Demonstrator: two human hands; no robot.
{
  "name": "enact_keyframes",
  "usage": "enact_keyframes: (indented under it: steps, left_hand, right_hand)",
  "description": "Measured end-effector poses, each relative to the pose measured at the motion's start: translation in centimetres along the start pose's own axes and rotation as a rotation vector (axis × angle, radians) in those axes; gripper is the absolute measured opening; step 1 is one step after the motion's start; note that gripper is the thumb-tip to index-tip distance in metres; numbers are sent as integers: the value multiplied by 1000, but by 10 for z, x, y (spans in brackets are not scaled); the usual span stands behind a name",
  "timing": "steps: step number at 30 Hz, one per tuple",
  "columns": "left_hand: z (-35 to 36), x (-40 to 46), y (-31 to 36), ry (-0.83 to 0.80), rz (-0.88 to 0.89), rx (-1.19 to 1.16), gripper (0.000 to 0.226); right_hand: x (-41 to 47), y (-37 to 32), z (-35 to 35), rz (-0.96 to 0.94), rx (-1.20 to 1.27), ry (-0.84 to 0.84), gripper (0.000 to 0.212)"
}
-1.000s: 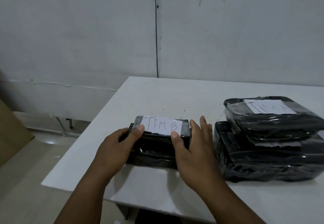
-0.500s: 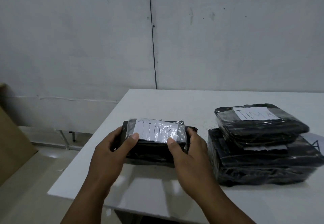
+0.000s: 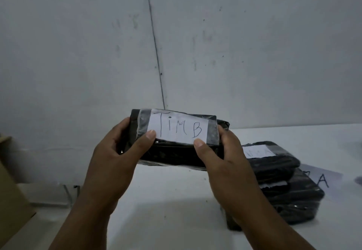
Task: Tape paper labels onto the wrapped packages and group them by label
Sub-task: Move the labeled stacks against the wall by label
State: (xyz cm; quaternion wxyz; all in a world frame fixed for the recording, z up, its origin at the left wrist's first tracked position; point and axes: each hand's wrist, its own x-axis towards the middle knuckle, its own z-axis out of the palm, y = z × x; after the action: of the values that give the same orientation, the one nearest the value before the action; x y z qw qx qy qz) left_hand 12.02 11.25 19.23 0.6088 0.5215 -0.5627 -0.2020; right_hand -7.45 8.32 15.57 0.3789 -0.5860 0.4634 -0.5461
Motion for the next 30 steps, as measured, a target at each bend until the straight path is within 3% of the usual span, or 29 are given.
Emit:
enact_keyframes:
  steps: [7, 11, 15, 18, 26, 30]
  left_hand:
    - [66, 7, 55, -153, 75, -70, 48]
    - [121, 17, 77, -256, 35, -105, 27]
    - [190, 25, 97, -336, -28, -133, 20]
    - [243, 31, 109, -341, -86, -161, 18]
    - [391, 49, 120, -464, -411, -150, 35]
    - [453, 61, 108, -541, -542, -112, 26]
  right_hand:
    - [5, -17, -72, -55, -10, 141, 90]
    - [15, -20, -125, -41, -39, 258, 88]
    - [34, -18, -187, -12, -74, 328, 67]
    - [53, -9, -233, 37, -80, 337, 45]
    - [110, 21, -358, 269, -153, 403, 34]
    - [144, 49, -400, 415, -146, 389, 37]
